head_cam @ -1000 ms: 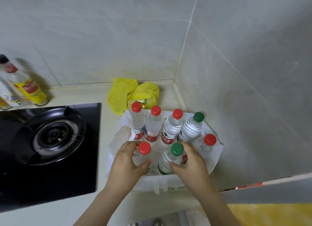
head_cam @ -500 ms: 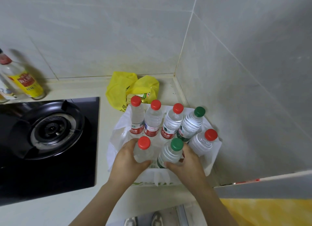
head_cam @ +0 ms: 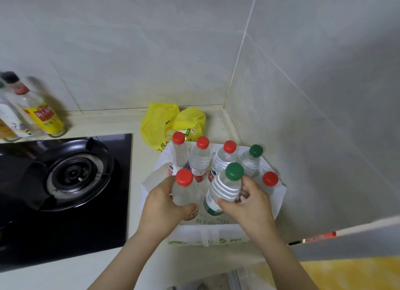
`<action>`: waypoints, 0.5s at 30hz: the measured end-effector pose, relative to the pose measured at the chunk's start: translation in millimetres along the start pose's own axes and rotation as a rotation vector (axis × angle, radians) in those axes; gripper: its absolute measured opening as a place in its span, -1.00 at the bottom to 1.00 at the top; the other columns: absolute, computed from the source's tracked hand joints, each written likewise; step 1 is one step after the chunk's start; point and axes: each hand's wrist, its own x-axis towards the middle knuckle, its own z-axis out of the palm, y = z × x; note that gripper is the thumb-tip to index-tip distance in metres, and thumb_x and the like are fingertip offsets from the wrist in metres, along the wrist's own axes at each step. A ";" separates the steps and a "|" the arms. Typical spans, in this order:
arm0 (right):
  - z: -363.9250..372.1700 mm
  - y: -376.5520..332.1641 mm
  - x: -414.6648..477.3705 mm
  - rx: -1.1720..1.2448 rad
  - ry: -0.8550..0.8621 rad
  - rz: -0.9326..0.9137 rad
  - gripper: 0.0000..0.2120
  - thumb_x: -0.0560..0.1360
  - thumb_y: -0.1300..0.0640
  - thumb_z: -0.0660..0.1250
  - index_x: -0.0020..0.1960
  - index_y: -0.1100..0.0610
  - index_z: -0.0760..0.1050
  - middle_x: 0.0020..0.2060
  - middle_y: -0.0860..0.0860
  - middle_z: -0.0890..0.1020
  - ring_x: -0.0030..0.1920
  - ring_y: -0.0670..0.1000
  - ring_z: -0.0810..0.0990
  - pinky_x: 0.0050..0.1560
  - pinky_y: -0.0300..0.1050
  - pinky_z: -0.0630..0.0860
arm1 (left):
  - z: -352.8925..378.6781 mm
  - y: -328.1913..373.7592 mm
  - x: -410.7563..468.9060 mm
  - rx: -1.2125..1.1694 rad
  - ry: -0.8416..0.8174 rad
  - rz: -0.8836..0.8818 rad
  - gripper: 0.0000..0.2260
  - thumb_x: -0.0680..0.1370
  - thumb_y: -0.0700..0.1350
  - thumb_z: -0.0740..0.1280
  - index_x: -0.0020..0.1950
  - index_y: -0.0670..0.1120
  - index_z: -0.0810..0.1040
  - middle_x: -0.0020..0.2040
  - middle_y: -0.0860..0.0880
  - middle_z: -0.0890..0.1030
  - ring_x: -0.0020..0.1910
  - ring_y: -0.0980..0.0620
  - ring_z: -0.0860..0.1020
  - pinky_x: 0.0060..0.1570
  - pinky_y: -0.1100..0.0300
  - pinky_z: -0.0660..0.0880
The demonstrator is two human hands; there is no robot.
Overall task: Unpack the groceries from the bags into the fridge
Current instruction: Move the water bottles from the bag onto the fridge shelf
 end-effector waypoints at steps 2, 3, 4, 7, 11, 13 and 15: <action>-4.1 -16.6 1.1 0.047 0.023 -0.046 -0.48 0.19 0.00 0.58 0.12 -0.14 0.54 -0.02 -0.24 0.67 0.02 -0.22 0.62 0.08 -0.10 0.58 | -9.9 11.1 2.2 -0.028 0.024 0.022 -0.58 0.23 -0.13 0.59 -0.02 0.16 0.53 -0.17 0.24 0.63 -0.14 0.37 0.55 -0.24 0.52 0.43; -6.2 -25.7 1.5 0.074 0.032 -0.075 -0.49 0.21 0.07 0.60 0.11 -0.14 0.54 -0.01 -0.23 0.67 0.01 -0.22 0.63 0.08 -0.11 0.58 | -15.5 17.0 3.9 -0.043 0.043 0.036 -0.58 0.22 -0.12 0.59 -0.01 0.14 0.54 -0.16 0.22 0.64 -0.14 0.33 0.56 -0.22 0.47 0.46; -8.4 -34.8 2.3 0.102 0.042 -0.110 -0.50 0.23 0.14 0.60 0.10 -0.15 0.55 -0.01 -0.21 0.68 0.00 -0.21 0.64 0.06 -0.12 0.58 | -21.5 24.1 5.5 -0.065 0.066 0.049 -0.58 0.22 -0.12 0.60 -0.01 0.11 0.55 -0.16 0.20 0.65 -0.15 0.30 0.58 -0.19 0.40 0.50; -15.4 -63.4 4.2 0.158 0.079 -0.212 -0.51 0.25 0.25 0.58 0.00 -0.22 0.56 -0.04 -0.14 0.69 -0.02 -0.15 0.67 0.01 -0.13 0.59 | -43.5 48.3 7.7 -0.145 0.123 0.103 -0.59 0.22 -0.15 0.61 -0.02 0.10 0.58 -0.17 0.20 0.67 -0.18 0.26 0.61 -0.16 0.28 0.55; -21.5 -102.9 4.6 0.249 0.143 -0.314 -0.51 0.16 0.03 0.56 0.06 -0.18 0.55 0.02 0.01 0.66 0.00 -0.02 0.67 0.04 0.12 0.60 | -77.9 83.8 5.5 -0.242 0.149 0.243 -0.62 0.21 -0.07 0.57 -0.01 0.11 0.62 -0.11 0.15 0.69 -0.10 0.14 0.65 -0.02 0.08 0.59; -24.6 -123.3 5.0 0.279 0.158 -0.381 -0.53 0.17 0.01 0.55 0.06 -0.13 0.56 0.01 0.03 0.66 -0.03 0.00 0.68 0.01 0.15 0.61 | -95.1 101.1 3.3 -0.273 0.159 0.307 -0.63 0.21 -0.03 0.56 0.00 0.12 0.63 -0.08 0.13 0.70 -0.07 0.12 0.65 0.02 0.00 0.59; -28.0 -146.6 3.8 0.307 0.160 -0.445 -0.55 0.18 0.02 0.54 0.05 -0.12 0.56 -0.01 0.04 0.67 -0.04 0.01 0.68 -0.01 0.14 0.62 | -109.8 117.4 0.1 -0.309 0.178 0.353 -0.60 0.20 0.04 0.54 0.02 0.12 0.63 -0.05 0.11 0.69 -0.05 0.10 0.65 0.01 -0.05 0.59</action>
